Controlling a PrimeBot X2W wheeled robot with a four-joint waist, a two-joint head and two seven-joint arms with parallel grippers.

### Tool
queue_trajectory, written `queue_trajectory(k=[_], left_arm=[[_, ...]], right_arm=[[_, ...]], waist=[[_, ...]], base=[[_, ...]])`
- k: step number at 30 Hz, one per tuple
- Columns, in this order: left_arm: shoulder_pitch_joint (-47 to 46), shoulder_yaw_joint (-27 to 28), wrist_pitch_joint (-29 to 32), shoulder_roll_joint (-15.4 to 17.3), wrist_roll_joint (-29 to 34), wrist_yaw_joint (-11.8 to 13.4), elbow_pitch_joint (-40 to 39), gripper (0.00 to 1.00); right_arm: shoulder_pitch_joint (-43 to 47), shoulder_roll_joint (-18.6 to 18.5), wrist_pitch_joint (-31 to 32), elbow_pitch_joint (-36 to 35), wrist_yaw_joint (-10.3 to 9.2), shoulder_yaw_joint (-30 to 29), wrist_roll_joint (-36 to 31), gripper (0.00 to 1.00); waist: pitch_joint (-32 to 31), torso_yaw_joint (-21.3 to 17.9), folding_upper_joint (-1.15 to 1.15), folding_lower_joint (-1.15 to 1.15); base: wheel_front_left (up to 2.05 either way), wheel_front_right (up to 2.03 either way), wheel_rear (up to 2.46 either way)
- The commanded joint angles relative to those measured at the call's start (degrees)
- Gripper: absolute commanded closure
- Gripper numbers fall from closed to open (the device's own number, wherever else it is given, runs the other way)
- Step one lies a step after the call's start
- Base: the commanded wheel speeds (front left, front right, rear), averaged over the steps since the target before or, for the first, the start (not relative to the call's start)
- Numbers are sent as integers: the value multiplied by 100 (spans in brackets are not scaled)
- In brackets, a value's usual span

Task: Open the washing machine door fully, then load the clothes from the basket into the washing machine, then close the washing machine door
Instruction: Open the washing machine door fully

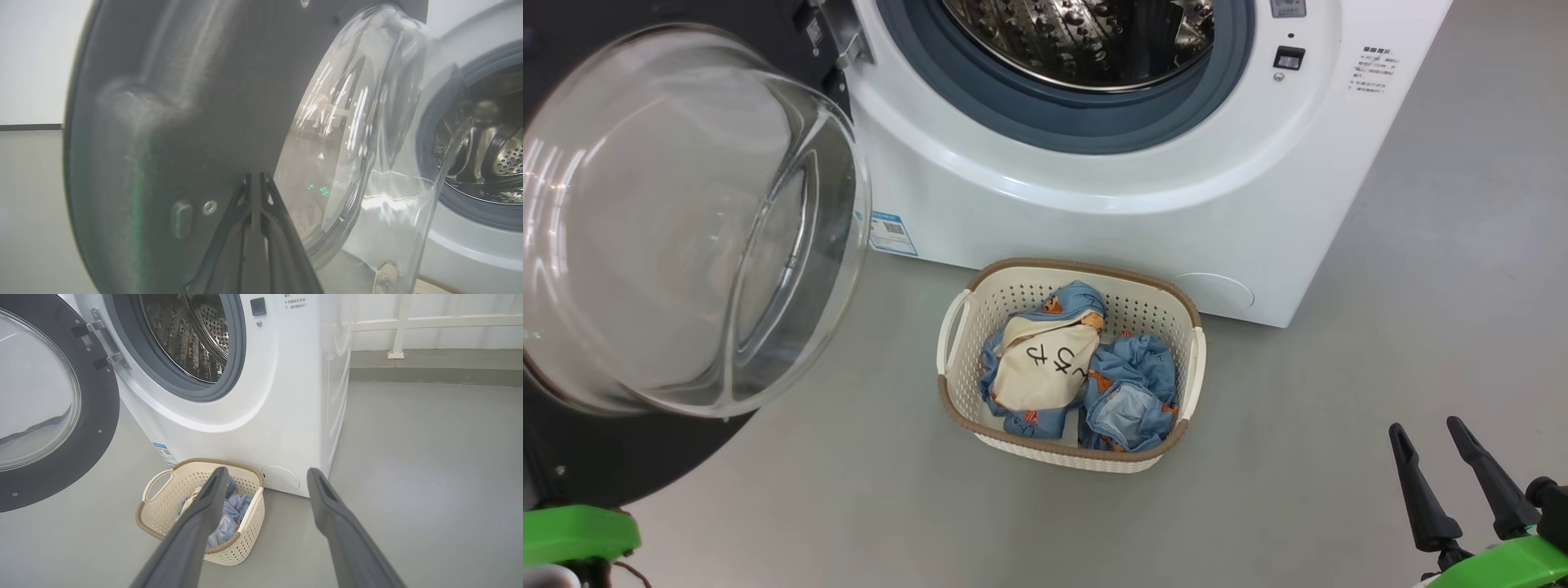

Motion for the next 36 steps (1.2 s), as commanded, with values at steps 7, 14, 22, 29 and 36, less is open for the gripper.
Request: queue_trajectory(k=[7,14,22,29,36], left_arm=[[-574,528,-36,462,321,-103,256,100],[-1034,803,-36,630,608,-215,669,100],[-1445,1169,-36,800,843,-248,1045,100],[-1726,1447,-36,916,1006,-306,1275,100],[-1958,1644,-36,973,1175,-336,1431,100]], right_arm=[[-195,-209,-70,-147,32,93,-39,0],[-281,-318,-70,-181,32,125,-32,0],[-398,-444,-70,-203,32,158,-14,0],[-476,-529,-70,-231,32,160,-9,0],[-573,-605,-70,-259,32,183,-9,0]], waist=[[87,-13,0,0],[278,-41,0,0],[508,-87,0,0],[695,-104,0,0],[850,-113,0,0]], base=[[0,0,0],[0,0,0],[0,0,0],[0,0,0],[0,0,0]])
